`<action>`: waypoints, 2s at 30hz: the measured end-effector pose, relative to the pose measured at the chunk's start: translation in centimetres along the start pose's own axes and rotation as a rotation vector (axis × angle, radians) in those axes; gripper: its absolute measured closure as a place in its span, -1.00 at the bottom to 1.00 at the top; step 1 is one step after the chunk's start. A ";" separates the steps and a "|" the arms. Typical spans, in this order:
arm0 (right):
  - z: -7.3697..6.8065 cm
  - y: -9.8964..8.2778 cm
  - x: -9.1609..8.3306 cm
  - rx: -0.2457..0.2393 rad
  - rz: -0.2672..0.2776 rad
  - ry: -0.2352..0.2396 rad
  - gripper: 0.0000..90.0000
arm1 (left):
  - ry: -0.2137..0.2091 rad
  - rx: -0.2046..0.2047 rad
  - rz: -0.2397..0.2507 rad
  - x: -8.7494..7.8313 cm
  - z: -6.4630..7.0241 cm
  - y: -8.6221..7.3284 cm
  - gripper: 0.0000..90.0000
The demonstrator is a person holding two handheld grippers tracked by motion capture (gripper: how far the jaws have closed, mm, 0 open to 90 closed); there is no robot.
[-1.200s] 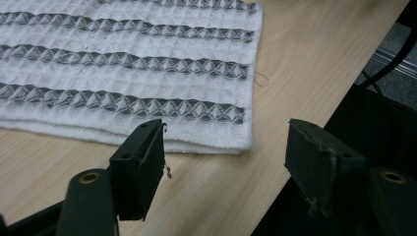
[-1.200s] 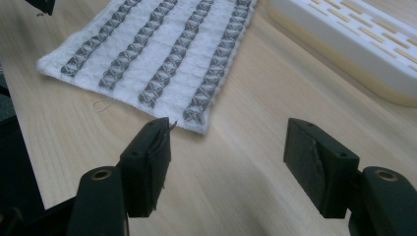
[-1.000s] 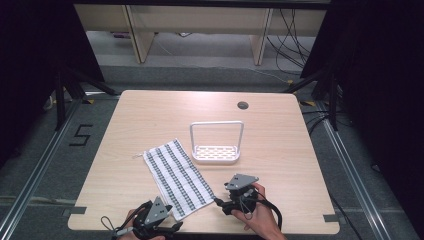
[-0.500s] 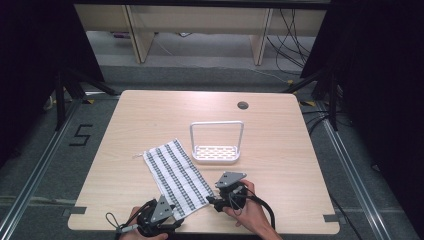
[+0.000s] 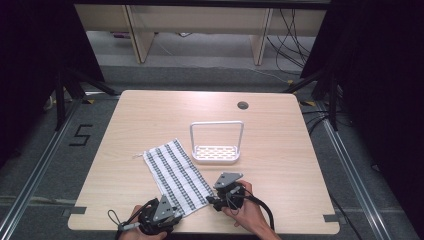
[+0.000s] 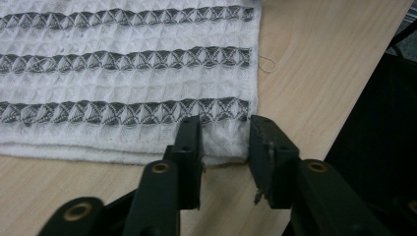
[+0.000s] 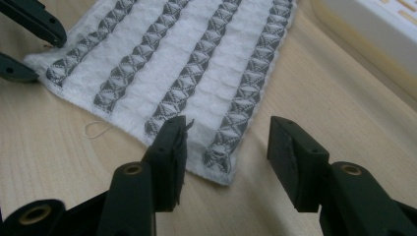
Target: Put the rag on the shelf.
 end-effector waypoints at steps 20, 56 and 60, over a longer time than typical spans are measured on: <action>-0.3 1.3 -2.2 0.037 0.138 0.072 0.93 | -0.001 0.046 0.104 -2.6 -0.7 1.5 0.90; -1.0 14.2 -18.0 -0.011 0.515 0.079 0.95 | 0.031 0.066 0.424 -16.0 -8.6 15.5 0.91; -0.8 13.9 -18.8 0.007 0.515 0.058 0.95 | 0.034 0.080 0.431 -15.8 -8.7 16.5 0.91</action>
Point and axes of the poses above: each handheld gripper's, and its own axes: x roughly forward along the jaws, y roughly out of its top, z roughly to its right, the point moved 3 cm from there along x, roughly forward along the jaws, and after that the axes turned 9 degrees about x, right-handed, at the moved point
